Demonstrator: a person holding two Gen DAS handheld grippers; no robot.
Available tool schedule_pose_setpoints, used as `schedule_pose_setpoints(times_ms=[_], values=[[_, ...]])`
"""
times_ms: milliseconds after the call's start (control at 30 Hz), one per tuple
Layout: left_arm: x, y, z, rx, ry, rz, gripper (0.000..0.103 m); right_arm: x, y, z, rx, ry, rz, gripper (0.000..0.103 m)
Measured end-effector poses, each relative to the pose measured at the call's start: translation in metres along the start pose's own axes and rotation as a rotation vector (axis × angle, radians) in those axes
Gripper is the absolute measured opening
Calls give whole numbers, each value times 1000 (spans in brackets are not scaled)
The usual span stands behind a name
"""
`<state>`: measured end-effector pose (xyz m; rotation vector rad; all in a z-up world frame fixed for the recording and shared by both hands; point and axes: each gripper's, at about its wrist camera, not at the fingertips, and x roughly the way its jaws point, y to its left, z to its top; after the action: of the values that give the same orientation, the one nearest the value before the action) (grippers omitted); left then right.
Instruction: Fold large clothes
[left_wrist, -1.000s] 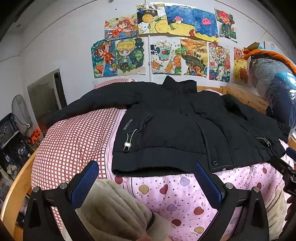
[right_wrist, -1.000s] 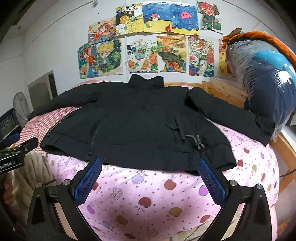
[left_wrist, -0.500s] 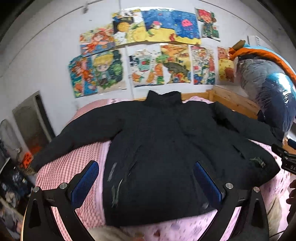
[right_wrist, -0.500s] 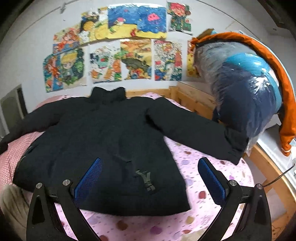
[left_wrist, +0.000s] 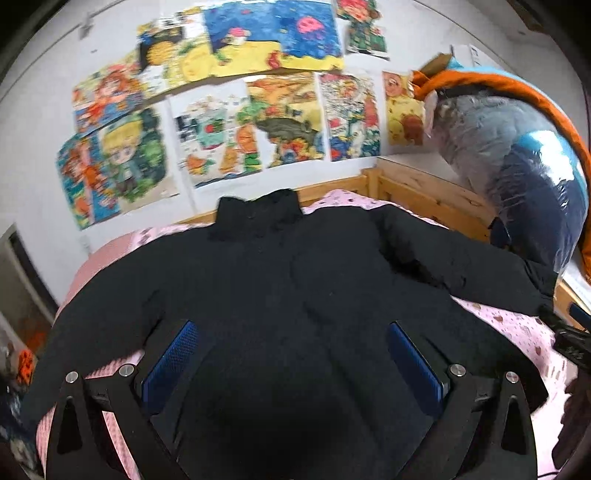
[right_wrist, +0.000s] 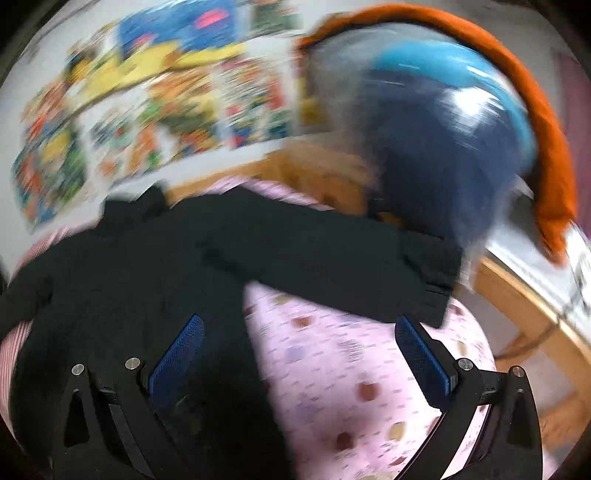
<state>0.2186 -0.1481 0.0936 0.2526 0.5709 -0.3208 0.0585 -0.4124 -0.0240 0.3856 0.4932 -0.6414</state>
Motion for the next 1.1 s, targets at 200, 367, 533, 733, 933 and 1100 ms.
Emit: schedule_pose_setpoints(times_ms=[200,367,533,733,933,1100], values=[[84,-37,40,39,-1,-111,103,48,-76,-11,321,50,-42,102],[171,-70,59,2,79,-168,103,92,-99,-3,400,78,-19,101],[233,-90,53,-32,169,-127,103,120,-97,-6,422,129,-24,82],[291,-100,19,-51,388,-114,103,132,-85,-7,435,149,-22,36],[293,-87,11,-117,466,-188,102,98,-73,14,387,97,85,6],[224,-42,20,-190,376,-252,102,57,-24,61,259,-7,266,5]])
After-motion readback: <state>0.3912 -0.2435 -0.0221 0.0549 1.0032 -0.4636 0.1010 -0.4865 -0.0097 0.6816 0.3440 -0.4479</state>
